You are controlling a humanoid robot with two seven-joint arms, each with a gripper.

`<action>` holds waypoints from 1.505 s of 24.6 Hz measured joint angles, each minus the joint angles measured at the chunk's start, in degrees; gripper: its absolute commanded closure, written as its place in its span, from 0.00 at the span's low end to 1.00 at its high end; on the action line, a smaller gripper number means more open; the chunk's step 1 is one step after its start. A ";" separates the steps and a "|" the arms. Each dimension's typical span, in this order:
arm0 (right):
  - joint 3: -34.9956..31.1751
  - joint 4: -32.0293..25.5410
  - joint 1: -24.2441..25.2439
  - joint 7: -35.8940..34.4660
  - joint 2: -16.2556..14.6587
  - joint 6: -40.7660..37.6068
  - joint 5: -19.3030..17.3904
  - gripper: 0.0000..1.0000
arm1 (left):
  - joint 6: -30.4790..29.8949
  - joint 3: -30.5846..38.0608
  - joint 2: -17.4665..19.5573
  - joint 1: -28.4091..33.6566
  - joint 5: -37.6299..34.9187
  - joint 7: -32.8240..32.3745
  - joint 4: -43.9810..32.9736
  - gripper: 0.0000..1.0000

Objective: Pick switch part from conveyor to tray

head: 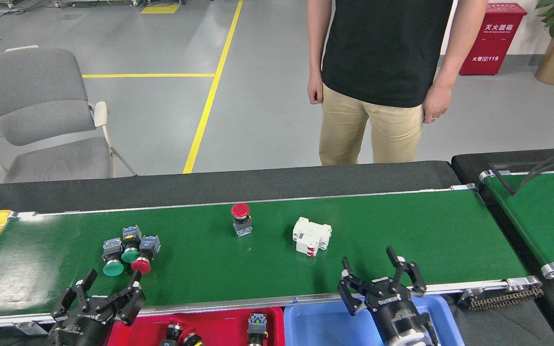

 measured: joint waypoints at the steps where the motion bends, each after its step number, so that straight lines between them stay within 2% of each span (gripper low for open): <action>1: 0.10 1.85 -1.48 1.30 0.87 -1.85 0.00 0.00 | 0.32 0.00 0.69 -0.77 0.00 -0.01 1.39 0.00; 6: 1.95 8.90 -8.61 3.81 3.21 -6.80 0.00 0.00 | 2.43 0.10 4.85 -3.21 -0.01 -0.25 7.15 0.00; 10: 5.00 14.99 -13.40 4.01 5.54 -7.64 0.00 0.00 | 3.16 0.19 5.37 -6.43 -0.01 -0.02 11.88 0.00; 17: 5.64 22.83 -19.21 4.07 9.35 -7.78 0.20 0.00 | 4.73 0.01 7.75 -12.23 -0.01 0.18 19.40 0.00; 20: 6.80 28.40 -22.43 4.36 11.01 -8.17 0.06 0.02 | 6.04 -0.18 7.74 -15.17 -0.01 0.24 23.65 0.06; 21: 7.89 30.01 -23.20 4.39 11.01 -7.55 -0.02 0.09 | 6.38 -0.34 7.74 -16.10 -0.01 0.29 25.06 0.17; 22: 8.90 30.92 -23.48 4.28 11.01 -6.81 -0.06 0.29 | 6.69 -0.55 7.74 -16.83 0.00 0.32 26.23 0.31; 23: 9.91 31.58 -23.54 4.09 11.00 -6.01 -0.05 0.44 | 6.78 -0.81 7.74 -17.45 0.05 0.33 27.17 0.41; 24: 11.18 32.02 -23.54 3.87 11.01 -5.12 -0.03 0.59 | 6.96 -1.03 7.73 -17.85 0.27 0.35 27.67 0.63; 25: 11.94 32.04 -23.67 3.72 11.01 -4.64 -0.03 0.69 | 6.84 -1.30 7.71 -17.99 0.64 0.36 27.79 0.73; 27: 12.59 32.06 -23.81 3.61 11.01 -3.51 -0.04 0.83 | 5.00 -1.65 7.68 -18.00 2.80 0.36 27.82 0.81; 30: 12.82 32.06 -23.81 3.51 11.10 -2.82 -0.04 0.92 | 2.60 -1.76 7.67 -17.72 5.21 0.37 27.09 0.84; 33: 12.78 31.92 -23.80 2.99 11.10 -2.12 -0.05 0.94 | -0.63 -1.86 7.64 -14.38 5.69 0.38 21.23 0.84; 35: 12.75 30.90 -23.79 2.04 11.09 -1.96 -0.05 0.94 | -4.99 -1.91 7.22 -9.58 6.58 0.39 14.07 0.84; 37: 12.60 26.73 -23.68 1.34 10.66 -1.73 -0.18 0.93 | -10.09 -2.04 6.68 -2.67 8.11 0.52 5.32 0.83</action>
